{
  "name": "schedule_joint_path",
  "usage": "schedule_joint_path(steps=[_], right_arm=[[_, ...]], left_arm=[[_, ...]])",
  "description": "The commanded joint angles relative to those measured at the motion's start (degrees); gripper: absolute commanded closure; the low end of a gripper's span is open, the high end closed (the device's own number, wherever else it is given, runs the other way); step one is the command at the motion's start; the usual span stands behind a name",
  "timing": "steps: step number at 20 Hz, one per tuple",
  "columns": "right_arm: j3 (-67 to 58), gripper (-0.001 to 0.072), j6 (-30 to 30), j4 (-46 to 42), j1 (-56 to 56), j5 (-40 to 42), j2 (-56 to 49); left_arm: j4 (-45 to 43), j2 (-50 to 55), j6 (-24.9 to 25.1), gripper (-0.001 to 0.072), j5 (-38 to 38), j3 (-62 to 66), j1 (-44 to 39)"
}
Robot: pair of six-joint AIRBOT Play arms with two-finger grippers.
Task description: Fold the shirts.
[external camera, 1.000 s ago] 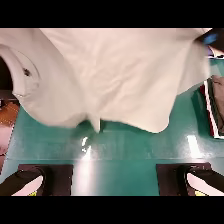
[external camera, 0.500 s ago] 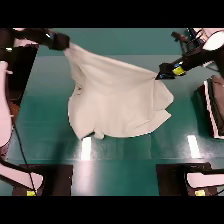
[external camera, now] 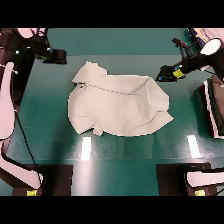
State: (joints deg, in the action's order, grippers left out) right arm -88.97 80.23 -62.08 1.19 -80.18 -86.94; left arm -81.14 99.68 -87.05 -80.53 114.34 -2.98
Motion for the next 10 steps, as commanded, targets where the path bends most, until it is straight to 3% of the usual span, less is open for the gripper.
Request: schedule_joint_path(steps=[1,4,10], right_arm=[[5.81,0.0432,-3.34,2.49,1.90,-4.26,7.28],[13.33,0.0432,-3.39,2.51,2.36,-3.06,13.99],[23.43,0.0432,-3.39,2.60,2.32,3.17,23.26]], left_arm=[[4.83,-3.87,0.17,0.0240,-7.56,-7.65,5.40],[11.37,-12.04,3.28,0.0239,-3.45,-27.45,8.17],[23.04,-29.33,8.07,0.0239,14.32,-67.76,10.16]])
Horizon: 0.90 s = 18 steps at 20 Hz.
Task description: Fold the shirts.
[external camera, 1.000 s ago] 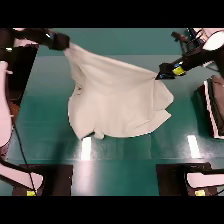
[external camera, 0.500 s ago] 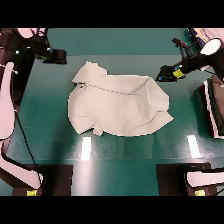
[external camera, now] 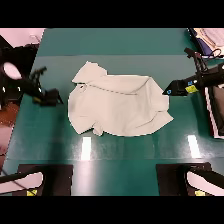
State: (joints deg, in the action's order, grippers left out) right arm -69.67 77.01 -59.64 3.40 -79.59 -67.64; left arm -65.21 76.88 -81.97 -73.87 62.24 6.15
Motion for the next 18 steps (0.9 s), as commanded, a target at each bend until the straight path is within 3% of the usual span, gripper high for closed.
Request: schedule_joint_path(steps=[1,3,14,16,17,18], right_arm=[[4.39,0.0432,-0.15,0.20,0.11,2.49,4.48],[4.39,0.0433,-0.15,0.22,0.11,2.56,5.27],[4.42,0.0432,-0.15,3.13,-0.07,1.11,5.46],[4.42,0.0433,-0.15,3.08,-0.07,0.98,5.46],[4.42,0.0432,-0.15,2.84,0.00,0.37,5.46],[4.42,0.0433,-0.20,2.27,0.39,-0.63,5.46]], left_arm=[[10.43,-7.28,4.68,0.0239,8.59,-18.99,1.03],[15.82,-7.13,7.32,0.0239,10.29,-22.88,1.03],[22.67,-7.13,6.97,0.0245,21.49,-25.62,-0.37],[22.67,-7.13,7.02,0.0572,22.75,-25.62,-2.80],[22.60,-7.13,7.15,0.0677,23.26,-25.42,-3.85],[22.40,-7.13,7.21,0.0678,23.17,-24.79,-4.09]])
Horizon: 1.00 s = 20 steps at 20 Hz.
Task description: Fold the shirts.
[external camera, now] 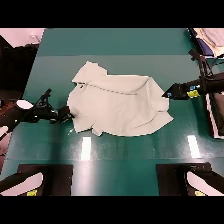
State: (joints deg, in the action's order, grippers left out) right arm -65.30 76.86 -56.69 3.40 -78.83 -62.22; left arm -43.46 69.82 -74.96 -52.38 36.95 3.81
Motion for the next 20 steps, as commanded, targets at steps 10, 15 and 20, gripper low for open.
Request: schedule_joint_path(steps=[10,15,20], right_arm=[[16.85,0.0347,-4.37,-7.13,21.77,-2.89,-2.99],[19.63,0.0348,-10.34,0.85,25.29,-1.33,-13.25],[19.63,0.0348,-10.56,1.25,17.81,3.45,-17.46]], left_arm=[[-13.33,-5.16,-0.09,0.0678,-10.27,21.03,-1.75],[-13.16,-5.79,-0.15,0.0678,-12.09,21.11,-1.75],[-13.14,-5.79,-0.22,0.0677,-12.41,21.11,-1.75]])
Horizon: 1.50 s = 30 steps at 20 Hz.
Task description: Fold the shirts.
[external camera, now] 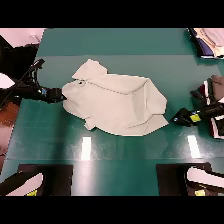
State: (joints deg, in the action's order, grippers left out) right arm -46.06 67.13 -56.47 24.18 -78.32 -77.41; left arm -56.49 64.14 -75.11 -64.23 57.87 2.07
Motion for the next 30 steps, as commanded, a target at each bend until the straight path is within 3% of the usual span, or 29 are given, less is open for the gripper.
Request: schedule_joint_path(steps=[1,4,6,8,11,14,18,23,26,30], right_arm=[[0.37,0.0348,-0.81,1.05,-4.13,3.72,-2.23],[0.39,0.0365,-0.81,1.01,-6.45,4.00,-2.23],[0.39,0.0489,-0.81,1.01,-7.30,3.63,-2.23],[0.39,0.0697,-1.01,1.03,-8.28,3.21,-2.16],[-0.15,0.0697,-1.70,1.09,-9.42,3.15,1.53],[-6.78,0.0697,-1.62,3.63,-9.07,2.82,9.40],[-25.14,0.0699,2.12,5.88,-8.96,7.74,19.39],[-50.75,0.0699,2.49,5.27,-8.94,14.03,26.88],[-61.00,0.0699,3.85,2.58,-8.96,13.81,29.44],[-69.85,0.0699,10.84,-11.50,-8.96,10.86,31.52]], left_arm=[[-0.13,-0.09,-0.07,0.0678,-0.79,0.20,0.00],[-0.13,-0.11,-0.04,0.0677,-1.01,0.20,0.00],[-0.13,-0.11,-0.02,0.0677,-1.01,0.20,0.00],[-0.13,-0.11,-0.04,0.0678,-1.42,0.20,0.00],[-0.66,-0.17,-0.07,0.0678,-1.88,0.94,0.00],[-2.01,-0.17,-1.27,0.0678,-2.14,9.86,0.00],[-2.10,-0.17,-1.64,0.0678,-3.32,34.36,0.00],[-2.29,-0.85,-3.04,0.0678,-3.56,67.49,0.00],[-2.27,-8.35,-3.13,0.0678,2.10,68.17,0.00],[-2.25,-16.87,-4.70,0.0679,5.29,67.54,0.00]])
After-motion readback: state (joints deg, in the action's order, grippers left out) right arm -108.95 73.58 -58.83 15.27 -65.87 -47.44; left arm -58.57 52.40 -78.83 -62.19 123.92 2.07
